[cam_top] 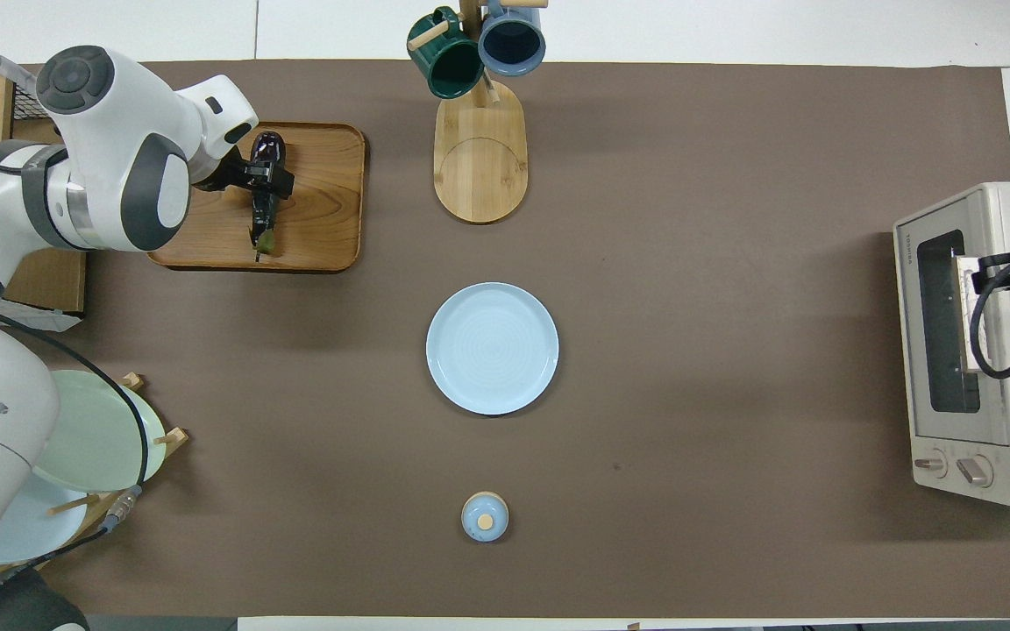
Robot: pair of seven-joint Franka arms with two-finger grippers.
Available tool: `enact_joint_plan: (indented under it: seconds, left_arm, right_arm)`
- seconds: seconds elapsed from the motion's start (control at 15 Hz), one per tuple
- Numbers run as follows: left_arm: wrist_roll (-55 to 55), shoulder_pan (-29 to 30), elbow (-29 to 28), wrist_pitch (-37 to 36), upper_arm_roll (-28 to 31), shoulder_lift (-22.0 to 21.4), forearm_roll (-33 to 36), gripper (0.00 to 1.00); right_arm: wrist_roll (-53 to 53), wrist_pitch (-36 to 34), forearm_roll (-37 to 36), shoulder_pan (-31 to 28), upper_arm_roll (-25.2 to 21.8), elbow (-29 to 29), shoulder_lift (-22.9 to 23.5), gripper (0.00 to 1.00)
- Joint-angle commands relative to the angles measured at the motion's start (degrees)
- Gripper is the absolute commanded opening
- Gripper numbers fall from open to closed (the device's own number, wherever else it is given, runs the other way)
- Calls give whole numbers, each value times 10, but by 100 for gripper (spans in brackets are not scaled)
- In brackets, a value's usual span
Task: Put eggplant into oven
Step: 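Close the left gripper on the purple eggplant and lift it, then carry the eggplant over the blue plate while the right gripper reaches the oven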
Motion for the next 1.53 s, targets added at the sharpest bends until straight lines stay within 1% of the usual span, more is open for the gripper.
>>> enact_joint_plan:
  seconds: [0.0,0.07,0.13,0.2,0.33,0.4,0.47,0.66,0.8,0.86,1.0,1.06,1.2,1.26,1.4,1.46]
  left_arm:
    - [4,-6,-27,19,3,-18,7,91]
    - [4,-6,-27,19,3,-18,7,78]
    - [5,-6,-30,19,3,-19,7,63]
    - [5,-2,-37,17,3,-22,7,50]
    - [3,-7,-38,10,3,-26,5,26]
    - [2,-9,-38,8,3,-26,4,11]
    - [2,-9,-38,3,3,-27,4,0]
    - [-13,-10,-29,-24,1,-34,-20,0]
    - [-78,-28,-38,-49,1,-75,-31,0]
    - [-109,-33,-38,-80,1,-99,-32,0]
    - [-132,-52,-41,-152,0,-145,-34,0]
    - [-149,-71,-51,-180,0,-167,-39,0]
    - [-213,-104,-90,-184,0,-209,-48,0]
    - [-244,-131,-102,-184,0,-220,-53,0]
    - [-298,-176,-120,-178,0,-230,-56,0]
    - [-319,-196,-138,-164,0,-237,-56,0]
  right_arm:
    - [10,26,-4,-22,3,-38,-11,0]
    - [11,42,-4,-25,3,-50,-11,0]
    - [10,66,-5,-30,2,-68,-11,0]
    - [9,87,-6,-36,2,-82,-11,0]
    - [9,93,-10,-40,2,-89,-9,0]
    - [11,96,-9,-42,2,-96,-9,0]
    - [10,102,-9,-45,2,-106,-9,0]
    - [6,112,-10,-50,2,-125,-11,0]
    - [0,113,-21,-53,2,-125,-10,0]
    - [-15,114,-28,-54,2,-129,-10,0]
    - [-42,126,-45,-54,2,-130,-9,0]
    - [-40,126,-46,-54,2,-133,-10,0]
    - [-39,126,-46,-55,2,-140,-11,0]
    - [-44,133,-47,-58,2,-144,-11,0]
    - [-51,138,-47,-61,2,-152,-11,0]
    - [-52,140,-47,-61,2,-152,-11,0]
